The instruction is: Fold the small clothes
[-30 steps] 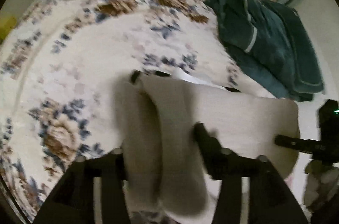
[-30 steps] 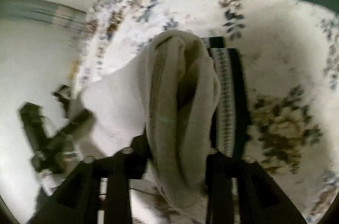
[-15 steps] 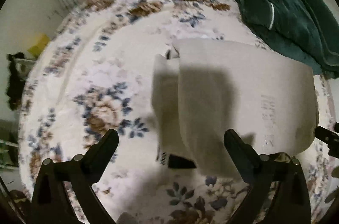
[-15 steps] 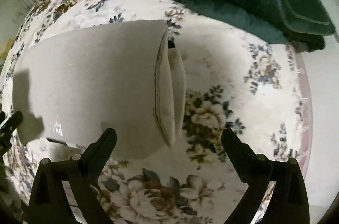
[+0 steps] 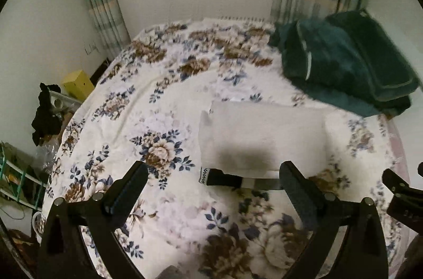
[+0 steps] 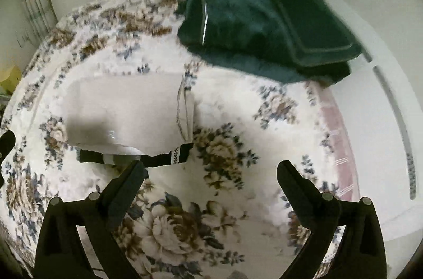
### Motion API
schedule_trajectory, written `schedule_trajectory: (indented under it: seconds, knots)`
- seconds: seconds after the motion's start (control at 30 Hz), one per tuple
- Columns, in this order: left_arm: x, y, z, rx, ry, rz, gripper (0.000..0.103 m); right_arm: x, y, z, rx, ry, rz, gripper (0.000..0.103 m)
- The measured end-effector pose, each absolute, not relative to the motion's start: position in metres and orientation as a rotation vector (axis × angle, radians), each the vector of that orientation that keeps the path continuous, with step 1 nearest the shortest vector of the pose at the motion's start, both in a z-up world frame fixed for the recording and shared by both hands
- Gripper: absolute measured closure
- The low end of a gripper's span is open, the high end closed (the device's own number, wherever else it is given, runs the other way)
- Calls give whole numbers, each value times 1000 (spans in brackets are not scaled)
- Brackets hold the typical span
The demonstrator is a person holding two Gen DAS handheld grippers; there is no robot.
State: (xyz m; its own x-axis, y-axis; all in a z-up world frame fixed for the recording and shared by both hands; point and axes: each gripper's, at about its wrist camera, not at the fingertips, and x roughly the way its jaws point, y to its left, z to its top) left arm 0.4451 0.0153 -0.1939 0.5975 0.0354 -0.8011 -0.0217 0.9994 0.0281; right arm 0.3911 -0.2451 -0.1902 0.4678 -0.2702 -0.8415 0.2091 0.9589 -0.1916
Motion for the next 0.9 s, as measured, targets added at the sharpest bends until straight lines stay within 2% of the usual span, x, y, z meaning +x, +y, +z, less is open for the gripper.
schedule_trajectory:
  seconds: [0.23, 0.43, 0.9]
  knots:
    - [373, 10, -117, -6, 819, 12, 2, 300, -230, -89, -67, 889, -268, 2]
    - [319, 8, -66, -3, 734, -8, 1, 229, -223, -26, -48, 799, -247, 2]
    - [236, 10, -16, -28, 650, -45, 2, 123, -219, 42, -23, 698, -205, 2]
